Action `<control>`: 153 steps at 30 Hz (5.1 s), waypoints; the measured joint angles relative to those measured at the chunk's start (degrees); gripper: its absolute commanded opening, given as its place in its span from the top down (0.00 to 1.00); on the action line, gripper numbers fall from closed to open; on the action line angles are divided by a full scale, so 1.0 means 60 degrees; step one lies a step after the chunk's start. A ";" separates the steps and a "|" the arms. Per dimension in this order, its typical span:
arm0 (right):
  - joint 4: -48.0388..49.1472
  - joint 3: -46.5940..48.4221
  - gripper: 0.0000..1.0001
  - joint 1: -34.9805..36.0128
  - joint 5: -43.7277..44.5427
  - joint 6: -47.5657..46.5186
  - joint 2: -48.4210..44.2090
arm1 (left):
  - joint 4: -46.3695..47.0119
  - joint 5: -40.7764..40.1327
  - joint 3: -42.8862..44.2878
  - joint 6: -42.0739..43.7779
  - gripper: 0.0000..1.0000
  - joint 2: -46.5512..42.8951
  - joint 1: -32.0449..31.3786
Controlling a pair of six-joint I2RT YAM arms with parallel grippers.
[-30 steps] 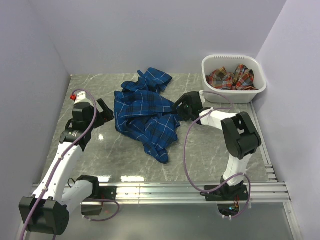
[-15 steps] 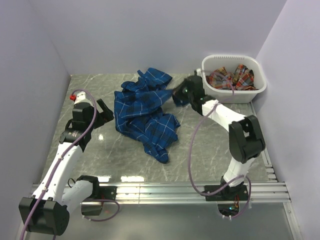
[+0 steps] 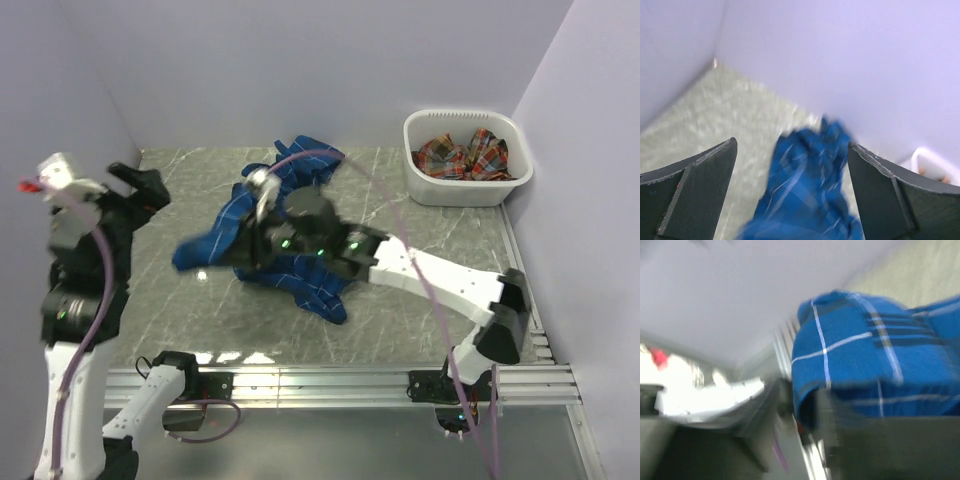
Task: Fold and stack the long sleeve shirts
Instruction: Flatten the shirt out
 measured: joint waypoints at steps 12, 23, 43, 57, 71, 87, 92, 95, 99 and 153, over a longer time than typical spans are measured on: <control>-0.3442 -0.2317 0.20 -0.0441 0.2816 -0.0729 -0.0994 | -0.0426 -0.0251 -0.0805 0.0058 0.01 -0.0353 0.0007; -0.2095 -0.6736 0.14 -0.4346 0.2605 0.1807 -0.3249 | 0.1202 0.2182 -0.2175 -0.0627 0.01 0.3402 0.0146; 0.0903 -0.8003 0.18 -0.4860 0.0612 0.3668 -0.1759 | 0.2871 0.4346 0.0696 -0.1198 0.12 1.0604 0.0310; 0.1151 -0.7799 0.98 -0.4885 0.0470 0.3461 -0.0827 | 0.2998 0.4346 0.1027 -0.1064 1.00 1.1581 0.0280; -0.1858 -0.2991 0.91 -0.6047 0.3340 0.1246 -0.0849 | 0.2583 0.4167 -0.2058 -0.1111 0.99 0.6109 0.1803; -0.2626 -0.5705 0.22 -0.6237 0.3901 0.1606 -0.2178 | 0.1821 0.5217 -0.7045 -0.1650 1.00 0.1286 0.1876; -0.2925 -0.6747 0.20 -0.6244 0.3931 0.2575 -0.2503 | 0.1785 0.5275 -0.7045 -0.1596 0.99 0.0812 0.1876; -0.3013 -0.6754 0.15 -0.6280 0.4109 0.3111 -0.2641 | 0.1749 0.5286 -0.7045 -0.1577 1.00 0.0776 0.1872; -0.3217 -0.6681 0.14 -0.6368 0.4364 0.3840 -0.2648 | 0.1712 0.5282 -0.7045 -0.1566 1.00 0.0696 0.1872; -0.2681 0.0011 1.00 -0.6849 0.3621 0.0091 -0.4459 | -0.0794 0.4983 0.5967 -0.1228 1.00 0.3475 0.2954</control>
